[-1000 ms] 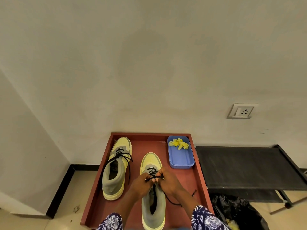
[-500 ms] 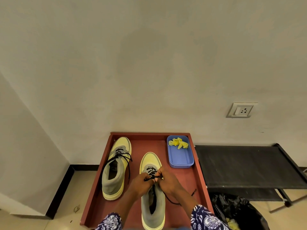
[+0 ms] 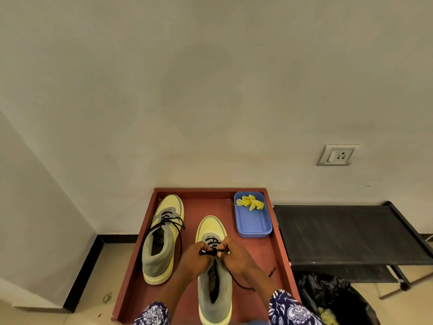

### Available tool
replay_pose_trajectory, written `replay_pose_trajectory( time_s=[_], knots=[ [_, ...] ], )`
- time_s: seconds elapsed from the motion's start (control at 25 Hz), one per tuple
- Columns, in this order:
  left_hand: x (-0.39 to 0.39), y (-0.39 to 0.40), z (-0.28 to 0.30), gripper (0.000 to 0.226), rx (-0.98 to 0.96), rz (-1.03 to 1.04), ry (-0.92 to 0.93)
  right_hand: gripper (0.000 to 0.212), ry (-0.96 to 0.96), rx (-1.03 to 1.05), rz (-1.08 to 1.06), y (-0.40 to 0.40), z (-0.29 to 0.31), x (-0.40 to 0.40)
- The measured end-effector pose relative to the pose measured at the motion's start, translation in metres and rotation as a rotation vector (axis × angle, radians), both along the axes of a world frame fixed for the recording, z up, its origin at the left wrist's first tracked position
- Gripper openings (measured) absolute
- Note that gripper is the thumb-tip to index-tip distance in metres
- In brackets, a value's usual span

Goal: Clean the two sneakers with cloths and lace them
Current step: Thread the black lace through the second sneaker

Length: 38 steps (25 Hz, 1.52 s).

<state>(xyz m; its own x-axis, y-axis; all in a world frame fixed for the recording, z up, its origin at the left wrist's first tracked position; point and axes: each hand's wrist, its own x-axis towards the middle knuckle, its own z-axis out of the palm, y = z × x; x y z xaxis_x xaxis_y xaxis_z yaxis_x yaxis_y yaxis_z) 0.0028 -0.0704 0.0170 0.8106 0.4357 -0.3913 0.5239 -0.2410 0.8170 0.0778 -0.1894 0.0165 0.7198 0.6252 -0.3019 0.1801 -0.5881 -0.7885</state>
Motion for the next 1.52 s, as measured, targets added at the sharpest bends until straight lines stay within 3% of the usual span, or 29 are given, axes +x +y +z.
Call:
replay_pose_trajectory(
  time_s=[0.32,0.76,0.84,1.0,1.08,1.2,1.28,1.52],
  knots=[
    [-0.001,-0.005,0.004,0.021,-0.109,0.121,-0.031,0.023,0.016,0.017,-0.018,0.0,0.0,-0.002],
    [-0.008,0.009,0.003,0.009,0.239,0.111,-0.027,0.018,0.149,0.107,-0.312,-0.003,-0.005,0.006],
    [-0.013,0.014,0.001,0.018,0.302,0.134,0.0,0.015,0.136,0.086,-0.352,-0.008,-0.006,0.009],
    [-0.019,0.021,0.001,0.022,0.31,0.244,0.045,0.018,0.055,0.022,-0.274,-0.015,-0.012,0.011],
    [-0.019,0.023,-0.001,0.017,0.209,0.352,0.073,0.025,-0.019,-0.013,-0.156,-0.014,-0.017,0.01],
    [-0.02,0.02,-0.001,0.014,-0.339,0.544,-0.014,0.022,-0.033,-0.016,-0.079,-0.012,-0.013,0.008],
    [-0.02,0.019,0.001,0.016,-0.593,0.613,-0.085,0.021,0.01,0.028,-0.115,-0.012,-0.01,0.007],
    [-0.02,0.012,0.008,0.024,-0.813,0.669,-0.191,0.027,0.284,0.275,-0.397,-0.018,0.003,0.004]
  ],
)
